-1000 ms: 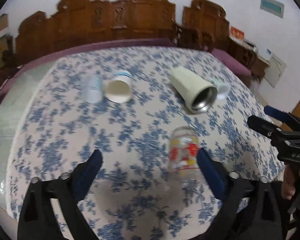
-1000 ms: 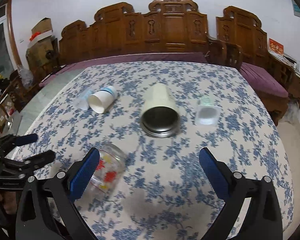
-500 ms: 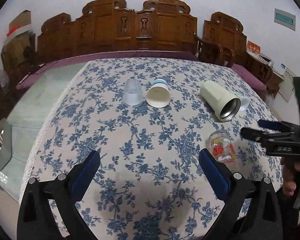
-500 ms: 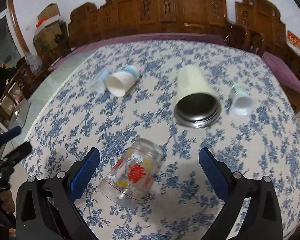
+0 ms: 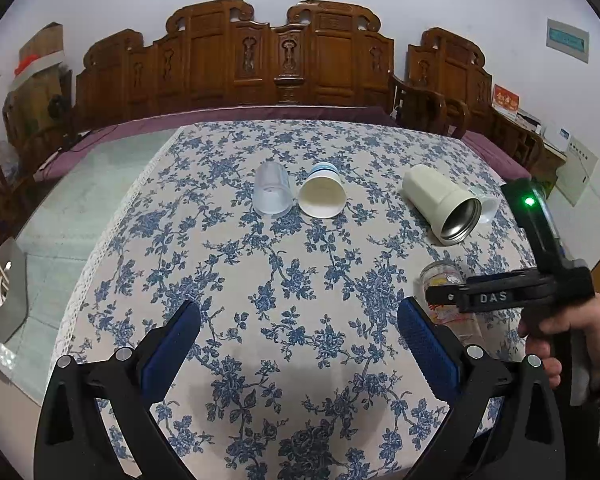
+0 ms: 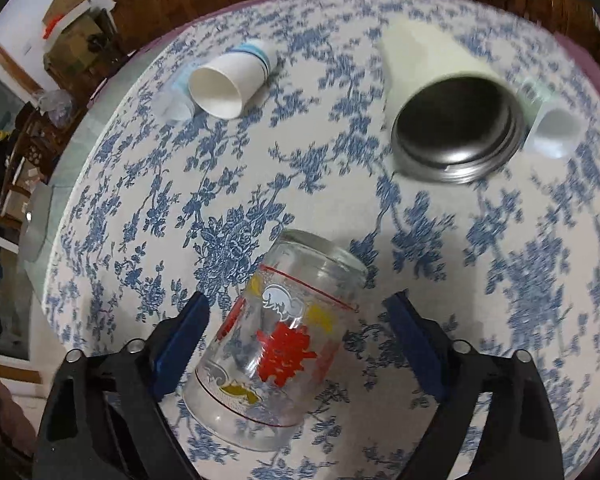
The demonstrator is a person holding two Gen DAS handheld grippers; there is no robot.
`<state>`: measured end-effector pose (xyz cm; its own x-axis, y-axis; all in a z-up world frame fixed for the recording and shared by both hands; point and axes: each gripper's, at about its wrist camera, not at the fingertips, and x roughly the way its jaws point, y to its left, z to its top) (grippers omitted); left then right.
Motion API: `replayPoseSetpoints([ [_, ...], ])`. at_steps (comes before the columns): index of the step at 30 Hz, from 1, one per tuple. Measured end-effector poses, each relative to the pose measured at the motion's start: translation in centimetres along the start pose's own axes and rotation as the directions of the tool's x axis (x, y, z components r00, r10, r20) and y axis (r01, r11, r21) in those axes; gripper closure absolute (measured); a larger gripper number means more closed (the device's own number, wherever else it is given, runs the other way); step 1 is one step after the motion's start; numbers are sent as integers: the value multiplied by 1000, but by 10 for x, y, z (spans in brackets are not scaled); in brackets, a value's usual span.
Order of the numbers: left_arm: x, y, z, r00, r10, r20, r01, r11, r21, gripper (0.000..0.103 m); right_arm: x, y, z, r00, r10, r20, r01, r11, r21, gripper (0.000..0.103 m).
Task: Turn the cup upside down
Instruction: 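Close the right tool around the glass jar on the table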
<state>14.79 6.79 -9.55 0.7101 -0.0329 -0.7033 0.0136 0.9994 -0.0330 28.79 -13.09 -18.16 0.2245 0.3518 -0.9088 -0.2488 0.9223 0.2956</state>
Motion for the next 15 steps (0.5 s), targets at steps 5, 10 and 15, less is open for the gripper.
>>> replayPoseSetpoints([
  [5,-1,0,0,1000,-5,2,5,1000,-3,8,13,-8,7,998,37,-58,-33,997,64,20],
  [10,-2,-2,1,1000,-7,5,7,1000,-4,8,20,-16,13,994,57,-93,-46,993,112,23],
  [15,-4,-4,2,1000,-9,8,9,1000,-3,8,21,-13,17,991,70,-114,-59,993,100,33],
])
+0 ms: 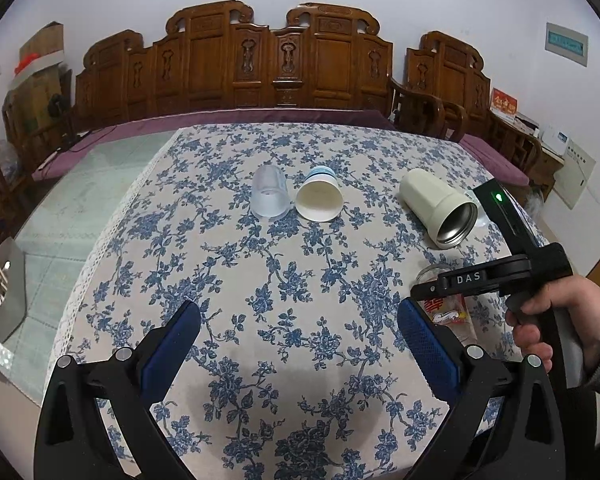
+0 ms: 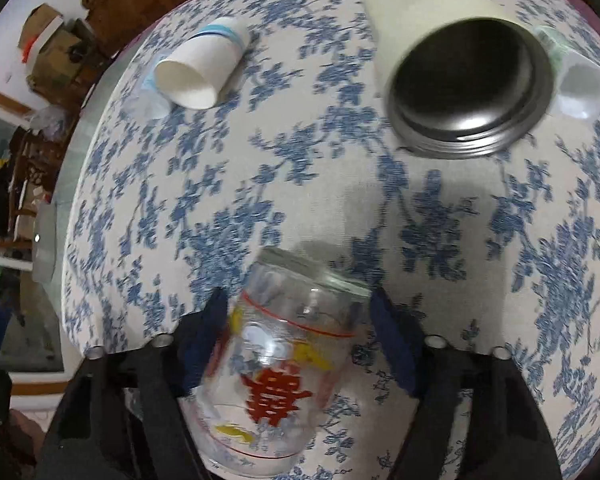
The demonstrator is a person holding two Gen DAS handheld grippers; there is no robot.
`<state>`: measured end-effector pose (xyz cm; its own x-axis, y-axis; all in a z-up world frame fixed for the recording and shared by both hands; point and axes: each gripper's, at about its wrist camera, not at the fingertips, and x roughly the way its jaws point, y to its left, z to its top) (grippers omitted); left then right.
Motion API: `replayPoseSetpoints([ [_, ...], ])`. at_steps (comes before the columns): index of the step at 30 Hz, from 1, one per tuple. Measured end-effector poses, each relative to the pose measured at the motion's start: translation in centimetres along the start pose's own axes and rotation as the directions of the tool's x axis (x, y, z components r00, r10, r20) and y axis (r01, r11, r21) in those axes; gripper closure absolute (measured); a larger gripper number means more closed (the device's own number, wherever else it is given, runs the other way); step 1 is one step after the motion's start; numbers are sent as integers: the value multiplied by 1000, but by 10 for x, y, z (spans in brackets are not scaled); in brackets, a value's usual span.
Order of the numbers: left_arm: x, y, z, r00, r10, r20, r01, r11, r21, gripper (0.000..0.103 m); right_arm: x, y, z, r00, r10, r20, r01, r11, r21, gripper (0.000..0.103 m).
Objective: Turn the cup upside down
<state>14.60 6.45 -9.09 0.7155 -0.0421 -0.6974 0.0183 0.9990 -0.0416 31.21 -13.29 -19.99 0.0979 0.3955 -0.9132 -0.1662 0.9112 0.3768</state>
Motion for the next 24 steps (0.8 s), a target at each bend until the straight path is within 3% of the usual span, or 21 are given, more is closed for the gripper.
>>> replayPoseSetpoints([
  [10,-2,-2,-1,1000,-1,1,1,1000,2,8,-9,1,-3,1000,15,23,-15,1000,-4,45],
  [18,-3,-6,0,1000,-1,0,1,1000,11,8,-53,10,-20,985,13,173,6,994,-108,45],
  [24,-3,-10,1,1000,1,3,-1,1000,17,8,-77,22,-33,955,-41,294,109,970,-217,46],
])
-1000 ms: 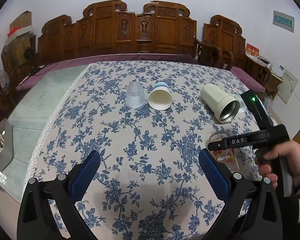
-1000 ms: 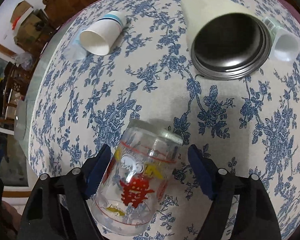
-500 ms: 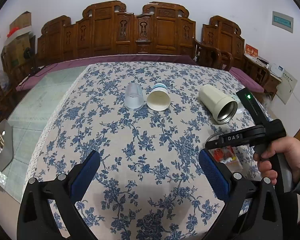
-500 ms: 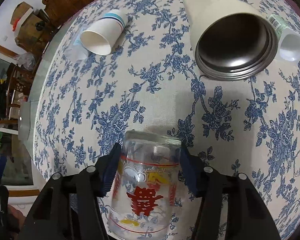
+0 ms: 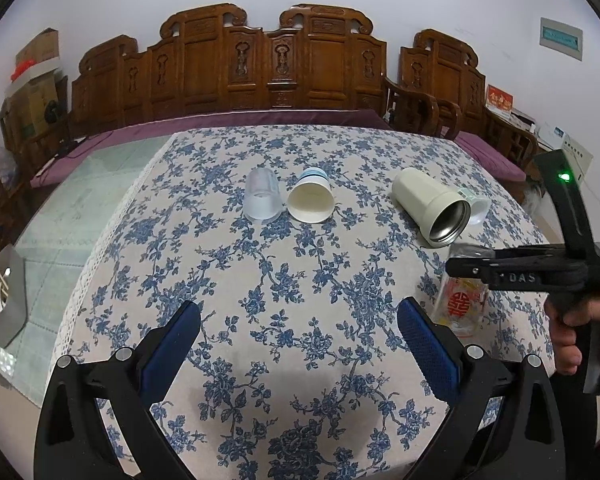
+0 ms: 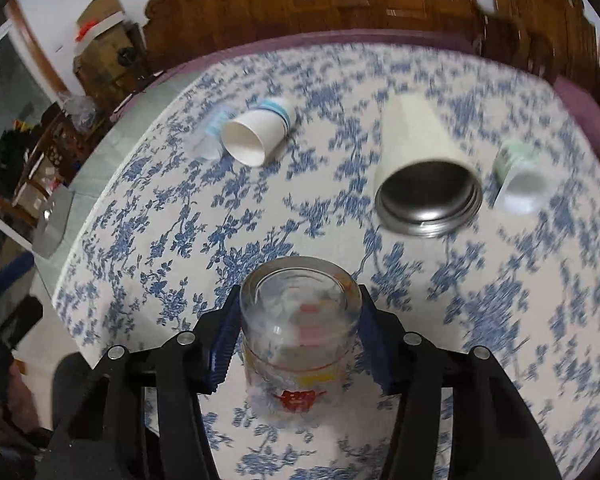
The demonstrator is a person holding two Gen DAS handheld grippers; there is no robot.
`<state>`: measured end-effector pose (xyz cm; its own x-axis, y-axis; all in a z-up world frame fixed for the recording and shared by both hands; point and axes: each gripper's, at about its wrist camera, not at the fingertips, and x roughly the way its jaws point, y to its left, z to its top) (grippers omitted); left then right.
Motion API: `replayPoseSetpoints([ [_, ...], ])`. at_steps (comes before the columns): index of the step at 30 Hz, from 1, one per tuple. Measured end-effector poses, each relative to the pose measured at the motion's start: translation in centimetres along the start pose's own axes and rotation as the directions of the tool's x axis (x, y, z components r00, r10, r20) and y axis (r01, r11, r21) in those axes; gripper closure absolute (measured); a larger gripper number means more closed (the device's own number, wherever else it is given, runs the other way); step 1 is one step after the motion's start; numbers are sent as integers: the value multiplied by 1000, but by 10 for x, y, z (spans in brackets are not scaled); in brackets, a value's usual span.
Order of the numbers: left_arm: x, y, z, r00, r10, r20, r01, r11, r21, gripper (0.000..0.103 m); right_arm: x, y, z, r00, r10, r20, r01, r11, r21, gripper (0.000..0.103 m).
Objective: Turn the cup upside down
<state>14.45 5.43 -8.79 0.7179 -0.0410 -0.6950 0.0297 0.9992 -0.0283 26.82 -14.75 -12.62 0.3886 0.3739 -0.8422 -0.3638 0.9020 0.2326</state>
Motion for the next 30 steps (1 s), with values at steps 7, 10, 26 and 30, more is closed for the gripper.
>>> replayPoseSetpoints([
  [7,-1,-3,3,1000,5,4,-5,1000,6,8,-5,14,-3,995,-73,68,80,990,-120,46],
  [10,-2,-3,4,1000,9,9,-9,1000,5,8,-4,20,-2,993,-88,75,98,984,-147,46],
  [26,-22,-8,4,999,18,33,-19,1000,6,8,-5,30,-6,993,-26,112,39,992,-124,33],
  [30,-31,-14,1,999,20,41,-20,1000,9,8,-27,26,-18,987,-24,161,41,994,-102,27],
])
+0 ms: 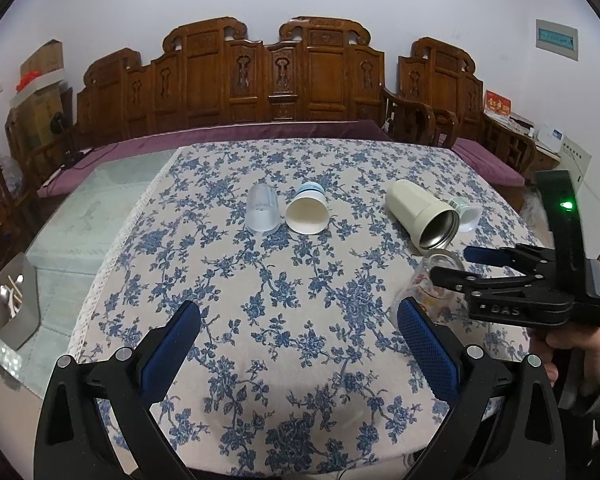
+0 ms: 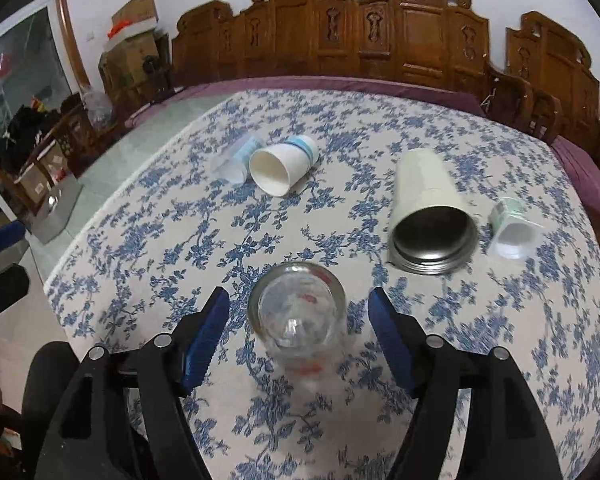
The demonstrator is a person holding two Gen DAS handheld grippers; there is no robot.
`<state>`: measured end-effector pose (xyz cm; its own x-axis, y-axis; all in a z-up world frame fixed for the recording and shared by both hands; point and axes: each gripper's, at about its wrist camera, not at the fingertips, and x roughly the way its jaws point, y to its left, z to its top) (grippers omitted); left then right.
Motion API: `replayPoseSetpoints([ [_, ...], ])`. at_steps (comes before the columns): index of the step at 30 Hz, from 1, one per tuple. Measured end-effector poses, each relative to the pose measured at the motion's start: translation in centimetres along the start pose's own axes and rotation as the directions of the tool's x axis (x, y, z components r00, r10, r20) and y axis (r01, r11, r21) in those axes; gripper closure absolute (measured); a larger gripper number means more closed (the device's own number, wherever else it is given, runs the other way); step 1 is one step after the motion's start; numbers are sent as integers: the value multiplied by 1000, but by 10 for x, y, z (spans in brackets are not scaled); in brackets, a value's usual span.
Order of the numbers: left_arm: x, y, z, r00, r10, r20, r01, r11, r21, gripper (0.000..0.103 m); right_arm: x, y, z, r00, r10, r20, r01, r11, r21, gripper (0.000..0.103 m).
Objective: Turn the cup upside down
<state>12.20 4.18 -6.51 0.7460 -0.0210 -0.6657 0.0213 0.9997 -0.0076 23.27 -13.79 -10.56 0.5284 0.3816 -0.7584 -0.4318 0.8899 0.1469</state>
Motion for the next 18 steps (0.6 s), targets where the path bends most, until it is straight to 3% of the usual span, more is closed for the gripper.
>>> replayPoseSetpoints([
  [7,-37,-18,-6,998,12,61,-13,1000,9,8,-83,-8,-31,983,-63,171,51,996,70,3],
  [11,-65,-29,-9,993,21,113,-22,1000,2,8,-142,-6,-50,951,-114,287,88,991,102,2],
  [18,-108,-47,-19,984,26,178,-26,1000,-3,8,-212,7,-74,897,-183,403,146,982,121,2],
])
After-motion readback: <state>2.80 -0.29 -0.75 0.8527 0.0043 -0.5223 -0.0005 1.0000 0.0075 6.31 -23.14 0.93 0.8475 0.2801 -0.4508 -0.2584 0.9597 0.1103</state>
